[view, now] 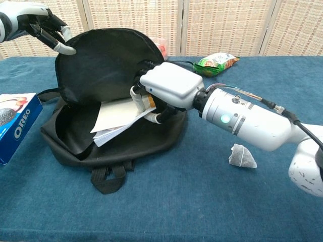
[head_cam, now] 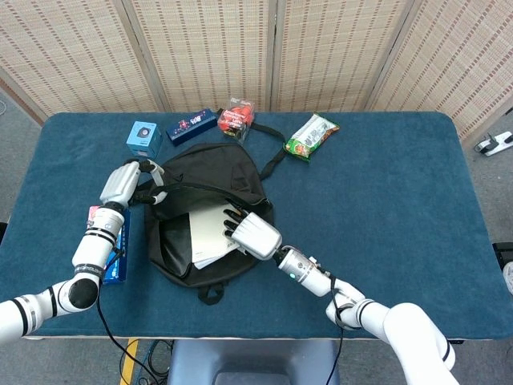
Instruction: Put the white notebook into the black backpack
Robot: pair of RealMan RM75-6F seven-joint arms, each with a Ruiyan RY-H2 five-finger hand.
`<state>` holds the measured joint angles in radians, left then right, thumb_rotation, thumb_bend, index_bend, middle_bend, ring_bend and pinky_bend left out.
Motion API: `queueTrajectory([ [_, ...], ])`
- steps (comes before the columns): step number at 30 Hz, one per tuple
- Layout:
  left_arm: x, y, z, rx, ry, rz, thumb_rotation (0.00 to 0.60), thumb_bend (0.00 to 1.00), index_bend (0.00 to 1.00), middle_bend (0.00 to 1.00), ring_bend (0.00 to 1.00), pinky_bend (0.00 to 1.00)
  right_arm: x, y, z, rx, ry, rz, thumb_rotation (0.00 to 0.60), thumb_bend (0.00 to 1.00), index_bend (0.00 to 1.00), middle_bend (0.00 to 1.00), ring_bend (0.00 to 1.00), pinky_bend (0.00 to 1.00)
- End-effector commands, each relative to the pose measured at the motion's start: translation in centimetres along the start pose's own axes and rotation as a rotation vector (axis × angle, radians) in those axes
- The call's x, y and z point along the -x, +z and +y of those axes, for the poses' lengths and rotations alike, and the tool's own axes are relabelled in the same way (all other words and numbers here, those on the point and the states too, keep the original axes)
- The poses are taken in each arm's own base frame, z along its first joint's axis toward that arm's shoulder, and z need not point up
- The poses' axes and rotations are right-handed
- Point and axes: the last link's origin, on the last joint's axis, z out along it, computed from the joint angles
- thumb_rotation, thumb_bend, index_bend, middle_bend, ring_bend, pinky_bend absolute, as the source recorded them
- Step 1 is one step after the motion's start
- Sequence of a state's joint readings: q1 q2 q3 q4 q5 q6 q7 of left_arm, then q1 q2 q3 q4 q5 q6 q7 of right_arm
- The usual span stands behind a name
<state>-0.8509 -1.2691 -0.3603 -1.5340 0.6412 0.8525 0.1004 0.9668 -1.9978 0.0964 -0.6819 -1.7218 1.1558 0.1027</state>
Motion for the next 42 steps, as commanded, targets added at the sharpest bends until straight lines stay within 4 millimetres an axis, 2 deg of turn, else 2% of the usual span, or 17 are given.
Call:
queueTrajectory([
  [1,-0.1,0.0,-0.1,-0.006,0.001,0.006,0.600,0.29,0.75,0.34,0.30,0.08,0.4,0.3,0.0,0.006,0.005,0.003,0.600,0.40,0.78,0.40,0.17,0.00],
  [13,-0.4,-0.2,-0.2,-0.016,-0.027,-0.025,0.600,0.29,0.75,0.34,0.29,0.08,1.5,1.5,0.5,0.027,0.010,-0.004,0.600,0.33,0.77,0.40,0.15,0.00],
  [21,-0.3,-0.3,-0.1,-0.014,-0.019,-0.040,0.600,0.29,0.75,0.34,0.29,0.08,1.9,2.4,0.1,0.044,-0.014,-0.017,0.600,0.29,0.67,0.39,0.14,0.00],
  [24,-0.3,-0.3,-0.2,-0.015,-0.017,-0.046,0.600,0.29,0.75,0.34,0.29,0.08,2.1,2.6,-0.1,0.051,-0.018,-0.029,0.600,0.24,0.58,0.36,0.13,0.00],
  [28,-0.3,-0.5,-0.3,-0.018,-0.014,-0.046,0.600,0.29,0.75,0.34,0.29,0.08,2.1,2.6,0.2,0.068,-0.023,-0.033,0.600,0.07,0.29,0.28,0.06,0.00],
  [32,-0.4,-0.5,-0.5,-0.023,-0.011,-0.048,0.600,0.29,0.75,0.34,0.29,0.08,1.5,1.9,1.0,0.076,-0.042,-0.031,0.600,0.00,0.07,0.17,0.00,0.00],
  [35,-0.3,-0.6,-0.6,-0.021,-0.007,-0.052,0.600,0.29,0.75,0.34,0.29,0.08,1.1,1.1,1.7,0.071,-0.055,-0.046,0.600,0.00,0.00,0.11,0.00,0.00],
  [42,0.6,-1.4,-1.1,-0.010,0.046,-0.074,0.600,0.29,0.73,0.34,0.29,0.08,-1.8,-2.9,3.2,0.059,-0.063,-0.079,0.600,0.00,0.00,0.07,0.00,0.00],
])
